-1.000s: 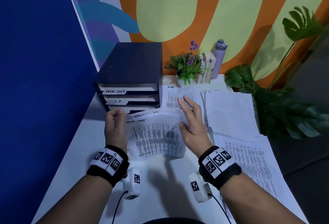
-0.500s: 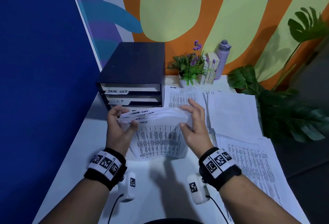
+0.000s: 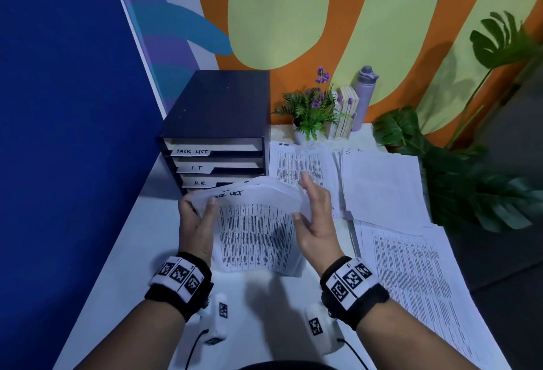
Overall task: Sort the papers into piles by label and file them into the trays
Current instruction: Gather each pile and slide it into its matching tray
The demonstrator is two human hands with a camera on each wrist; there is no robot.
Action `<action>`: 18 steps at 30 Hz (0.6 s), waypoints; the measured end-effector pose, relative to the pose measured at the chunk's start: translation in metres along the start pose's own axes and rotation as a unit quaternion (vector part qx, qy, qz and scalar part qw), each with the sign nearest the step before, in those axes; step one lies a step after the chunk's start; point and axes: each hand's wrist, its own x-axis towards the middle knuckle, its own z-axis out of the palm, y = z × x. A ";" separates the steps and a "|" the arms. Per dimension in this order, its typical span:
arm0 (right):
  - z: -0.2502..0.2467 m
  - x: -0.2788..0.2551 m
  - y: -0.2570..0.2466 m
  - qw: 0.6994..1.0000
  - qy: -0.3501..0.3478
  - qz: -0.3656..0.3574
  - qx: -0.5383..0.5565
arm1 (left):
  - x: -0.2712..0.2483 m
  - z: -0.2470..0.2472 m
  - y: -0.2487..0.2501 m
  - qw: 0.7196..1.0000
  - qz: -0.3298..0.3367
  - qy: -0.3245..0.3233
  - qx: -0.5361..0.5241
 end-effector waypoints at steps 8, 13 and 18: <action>-0.005 0.011 -0.013 0.992 0.019 -0.091 -0.086 | -0.004 0.011 0.019 0.998 -0.003 0.064 -0.020; 0.000 0.024 -0.020 0.989 0.031 -0.028 -0.139 | -0.001 0.006 0.017 0.998 0.015 0.063 -0.025; -0.003 0.027 -0.022 0.991 0.109 -0.015 -0.070 | 0.005 0.001 0.014 0.997 0.021 0.073 -0.026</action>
